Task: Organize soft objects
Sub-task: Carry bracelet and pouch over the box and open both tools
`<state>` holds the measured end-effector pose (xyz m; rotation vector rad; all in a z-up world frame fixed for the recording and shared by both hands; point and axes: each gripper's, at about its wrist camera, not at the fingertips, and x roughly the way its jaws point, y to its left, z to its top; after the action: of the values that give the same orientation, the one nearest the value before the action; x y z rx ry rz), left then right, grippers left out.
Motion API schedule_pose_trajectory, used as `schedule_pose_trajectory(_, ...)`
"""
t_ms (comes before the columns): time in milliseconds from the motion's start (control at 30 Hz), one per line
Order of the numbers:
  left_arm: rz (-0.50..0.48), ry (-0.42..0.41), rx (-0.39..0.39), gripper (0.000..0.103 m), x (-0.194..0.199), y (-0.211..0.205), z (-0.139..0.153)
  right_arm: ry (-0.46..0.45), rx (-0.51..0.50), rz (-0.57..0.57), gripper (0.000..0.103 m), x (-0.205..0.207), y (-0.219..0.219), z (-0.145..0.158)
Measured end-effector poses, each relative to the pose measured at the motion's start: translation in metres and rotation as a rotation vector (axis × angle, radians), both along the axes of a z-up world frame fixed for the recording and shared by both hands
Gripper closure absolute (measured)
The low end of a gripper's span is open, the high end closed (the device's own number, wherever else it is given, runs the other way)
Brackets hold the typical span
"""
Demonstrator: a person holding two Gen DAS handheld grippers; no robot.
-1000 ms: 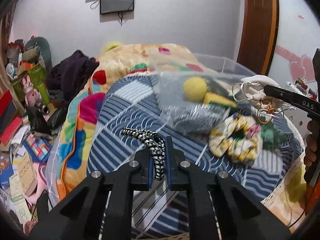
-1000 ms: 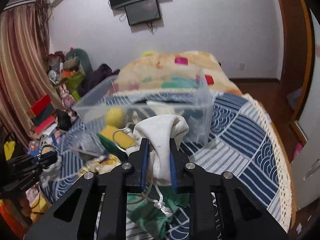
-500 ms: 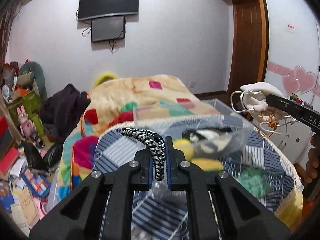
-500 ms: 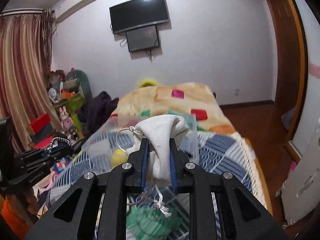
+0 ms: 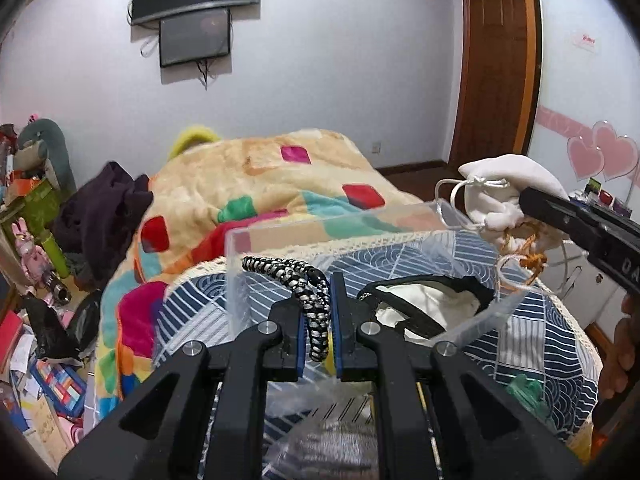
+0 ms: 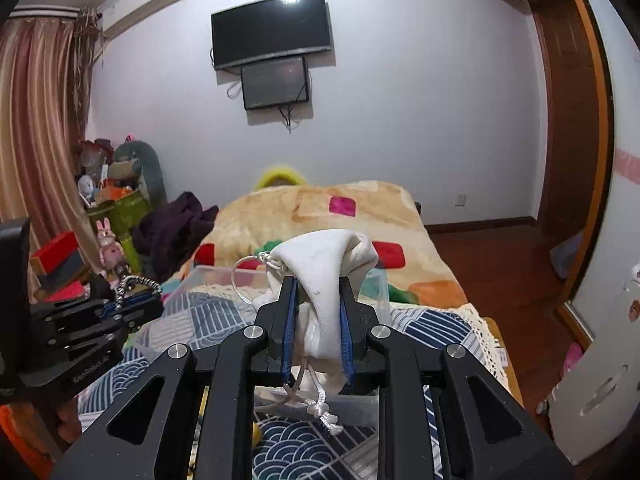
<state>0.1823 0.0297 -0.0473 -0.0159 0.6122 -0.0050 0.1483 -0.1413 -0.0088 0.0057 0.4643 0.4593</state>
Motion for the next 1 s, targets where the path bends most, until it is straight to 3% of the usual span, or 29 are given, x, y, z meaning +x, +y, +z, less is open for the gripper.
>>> schedule_pose_trajectory(333,-0.029,0.143,0.037,0.094,0.047,-0.014,-0.026,0.13,-0.029,-0.001,0.086,0.03,0.01,-0.027)
schedule_pose_trajectory(467,-0.039,0.214,0.012,0.093,0.057,-0.013,-0.037,0.178,-0.058,0.016,0.086,0.033,0.013,-0.039)
schedule_pose_trajectory(567,-0.038,0.243,-0.021,0.08,0.057,-0.011,-0.043,0.195,-0.068,0.039,0.082,0.031,0.013,-0.043)
schedule_pose_trajectory(600,-0.031,0.244,-0.032,0.067,0.057,-0.009,-0.043,0.197,-0.073,0.04,0.082,0.031,0.012,-0.044)
schedule_pose_trajectory(667,-0.056,0.241,-0.058,0.061,0.056,-0.009,-0.041,0.194,-0.092,0.037,0.081,0.027,0.011,-0.044)
schedule_pose_trajectory(833,-0.052,0.195,0.012,0.038,0.044,-0.02,-0.034,0.2,-0.097,0.048,0.071,0.025,0.01,-0.043)
schedule_pose_trajectory(1000,-0.053,0.159,-0.016,0.036,0.028,-0.016,-0.024,0.167,-0.108,0.04,0.06,0.015,0.004,-0.037)
